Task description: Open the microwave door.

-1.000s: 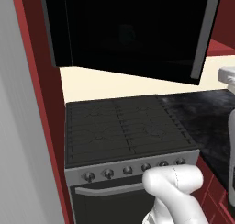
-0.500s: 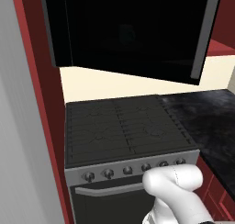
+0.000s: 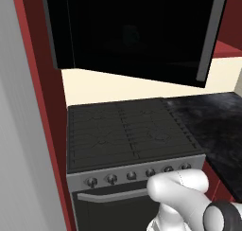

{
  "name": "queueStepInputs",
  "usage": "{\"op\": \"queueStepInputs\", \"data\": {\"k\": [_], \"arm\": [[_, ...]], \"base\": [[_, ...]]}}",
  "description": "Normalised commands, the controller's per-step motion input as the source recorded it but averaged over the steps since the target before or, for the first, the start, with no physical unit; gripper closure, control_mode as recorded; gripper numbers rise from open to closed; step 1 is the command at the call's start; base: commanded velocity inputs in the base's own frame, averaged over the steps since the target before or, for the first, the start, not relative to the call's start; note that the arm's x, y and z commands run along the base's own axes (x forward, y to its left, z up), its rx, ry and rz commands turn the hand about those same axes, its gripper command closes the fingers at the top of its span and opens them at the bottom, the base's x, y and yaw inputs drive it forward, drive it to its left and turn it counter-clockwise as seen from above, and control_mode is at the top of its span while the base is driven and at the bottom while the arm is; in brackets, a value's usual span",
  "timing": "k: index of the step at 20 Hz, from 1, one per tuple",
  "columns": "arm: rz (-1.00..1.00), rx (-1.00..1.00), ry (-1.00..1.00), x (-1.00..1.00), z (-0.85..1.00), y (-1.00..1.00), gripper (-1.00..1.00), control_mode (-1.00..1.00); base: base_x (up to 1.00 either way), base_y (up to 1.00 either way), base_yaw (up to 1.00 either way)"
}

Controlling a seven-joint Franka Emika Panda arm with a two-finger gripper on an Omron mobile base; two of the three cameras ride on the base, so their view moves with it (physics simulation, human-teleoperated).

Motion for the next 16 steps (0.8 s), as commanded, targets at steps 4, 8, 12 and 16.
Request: {"op": "queueStepInputs", "data": {"k": [4, 8, 12, 16], "arm": [[-0.18, 0.73, 0.0, -0.23, -0.37, -0.04, -1.0, -1.0], [-0.08, 0.44, -0.06, 0.22, -0.31, 0.0, -1.0, -1.0], [-0.02, 0.23, 0.0, 0.78, -0.35, 0.1, -1.0, -1.0], [0.0, 0.1, 0.01, 0.99, -0.11, 0.0, -1.0, -1.0]], "base": [[0.0, 0.0, 0.0], [0.0, 0.0, 0.0], [0.0, 0.0, 0.0], [0.0, 0.0, 0.0]]}}
